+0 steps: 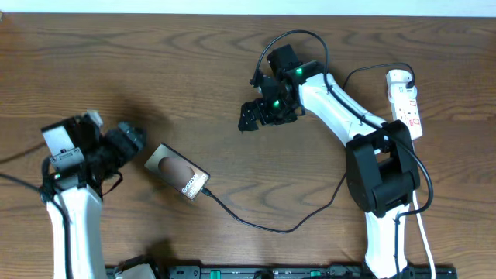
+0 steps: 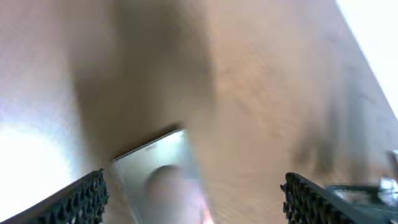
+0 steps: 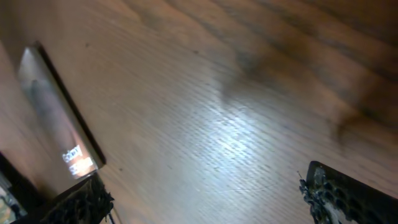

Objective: Plug charger to phone and switch on socket
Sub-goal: 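Open the left gripper and raise it off the phone, then move the right gripper over the white power strip's switch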

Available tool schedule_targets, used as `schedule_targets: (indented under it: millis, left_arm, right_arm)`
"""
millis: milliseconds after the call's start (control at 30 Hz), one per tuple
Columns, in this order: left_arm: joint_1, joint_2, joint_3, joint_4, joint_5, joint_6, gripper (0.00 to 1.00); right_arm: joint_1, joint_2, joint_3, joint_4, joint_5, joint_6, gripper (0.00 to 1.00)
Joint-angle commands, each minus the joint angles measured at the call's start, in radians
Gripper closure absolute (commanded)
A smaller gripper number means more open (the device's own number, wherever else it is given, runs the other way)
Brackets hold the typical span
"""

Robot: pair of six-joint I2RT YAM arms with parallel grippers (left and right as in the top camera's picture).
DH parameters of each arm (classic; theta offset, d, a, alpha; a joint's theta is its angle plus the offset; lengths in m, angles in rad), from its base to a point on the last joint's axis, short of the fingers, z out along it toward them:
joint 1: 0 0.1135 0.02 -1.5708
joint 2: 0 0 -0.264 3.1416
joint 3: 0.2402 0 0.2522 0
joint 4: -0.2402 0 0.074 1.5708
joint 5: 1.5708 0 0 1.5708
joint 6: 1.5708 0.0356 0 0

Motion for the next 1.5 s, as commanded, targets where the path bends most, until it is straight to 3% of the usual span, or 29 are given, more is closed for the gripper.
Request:
schedule_targets:
  millis: [0,200,433,567,800,900,1100,1300,1467]
  left_arm:
    - [-0.081,-0.063,0.079,-0.044,-0.072,0.049,0.10]
    - [-0.250,-0.042,0.202,-0.109,-0.222,0.048,0.09]
    - [-0.428,0.023,0.264,-0.090,-0.410,0.016,0.09]
    - [-0.526,0.090,0.264,-0.014,-0.430,0.001,0.09]
    - [-0.594,0.164,0.264,0.070,-0.430,-0.025,0.09]
    - [-0.611,0.184,0.265,0.077,-0.431,-0.024,0.09]
    - [-0.614,0.185,0.265,0.086,-0.431,-0.024,0.08]
    - [-0.614,0.185,0.265,0.087,-0.431,-0.024,0.08]
    - [-0.614,0.185,0.265,0.087,-0.431,-0.024,0.08]
  right_arm:
    - [-0.025,-0.005,0.019,0.000,0.025,0.008,0.01]
    - [-0.067,-0.033,0.097,-0.049,0.065,0.008,0.01]
    - [-0.116,-0.085,0.322,-0.201,0.256,0.008,0.01]
    - [-0.175,-0.130,0.525,-0.320,0.434,0.008,0.01]
    - [-0.332,-0.197,0.656,-0.389,0.547,0.012,0.01]
    - [-0.464,-0.224,0.657,-0.395,0.529,0.012,0.01]
    - [-0.742,-0.213,0.638,-0.419,0.287,-0.088,0.01]
    - [-0.915,-0.193,0.576,-0.435,0.028,-0.351,0.01]
    - [-0.970,-0.188,0.430,-0.383,-0.094,-0.543,0.01]
